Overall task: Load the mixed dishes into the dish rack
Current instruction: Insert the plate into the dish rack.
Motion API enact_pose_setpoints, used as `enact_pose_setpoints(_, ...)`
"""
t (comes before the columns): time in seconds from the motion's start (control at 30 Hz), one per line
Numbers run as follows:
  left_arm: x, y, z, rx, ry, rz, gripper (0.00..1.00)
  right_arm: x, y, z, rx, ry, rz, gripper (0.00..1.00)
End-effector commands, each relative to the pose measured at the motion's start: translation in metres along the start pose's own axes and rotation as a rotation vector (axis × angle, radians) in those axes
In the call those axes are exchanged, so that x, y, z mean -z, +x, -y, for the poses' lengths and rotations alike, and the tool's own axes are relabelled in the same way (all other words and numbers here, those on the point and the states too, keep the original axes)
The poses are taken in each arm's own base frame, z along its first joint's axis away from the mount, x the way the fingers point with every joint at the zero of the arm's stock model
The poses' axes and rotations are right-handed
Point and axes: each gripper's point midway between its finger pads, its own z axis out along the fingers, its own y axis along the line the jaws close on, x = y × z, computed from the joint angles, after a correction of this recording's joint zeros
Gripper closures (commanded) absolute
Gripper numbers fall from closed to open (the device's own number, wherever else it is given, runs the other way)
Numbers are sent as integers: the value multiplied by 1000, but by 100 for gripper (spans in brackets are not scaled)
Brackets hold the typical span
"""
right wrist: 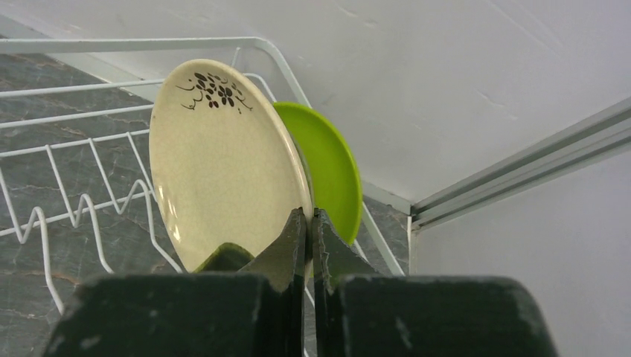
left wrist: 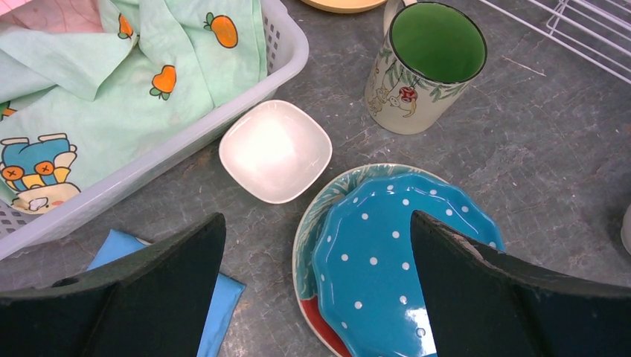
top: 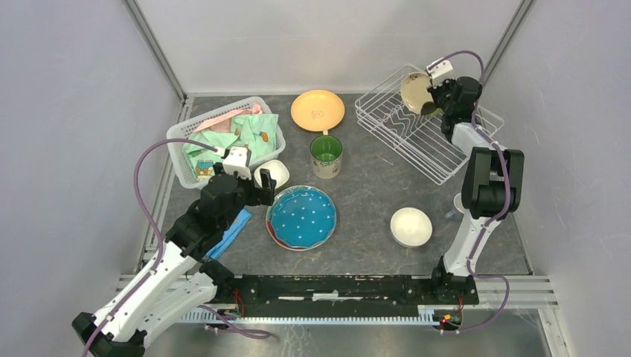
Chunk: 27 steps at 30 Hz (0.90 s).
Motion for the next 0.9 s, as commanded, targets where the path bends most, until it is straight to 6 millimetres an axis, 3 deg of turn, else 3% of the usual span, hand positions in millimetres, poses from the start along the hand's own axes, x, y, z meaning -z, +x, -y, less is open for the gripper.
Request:
enact_pose_setpoints(0.0, -3, -5, 0, -14, -5, 23, 0, -8, -18, 7, 1, 26, 81, 100)
enact_pose_setpoints(0.43, -2, -6, 0, -13, -4, 25, 0, -7, 11, -10, -29, 36, 18, 96)
enact_pose_setpoints(0.6, -1, -6, 0, -11, -1, 30, 0, -2, 10, -7, -38, 56, 16, 80)
enact_pose_setpoints(0.87, 1, -8, 0, -9, 0, 37, 0, 17, -9, -2, -131, 63, 15, 50)
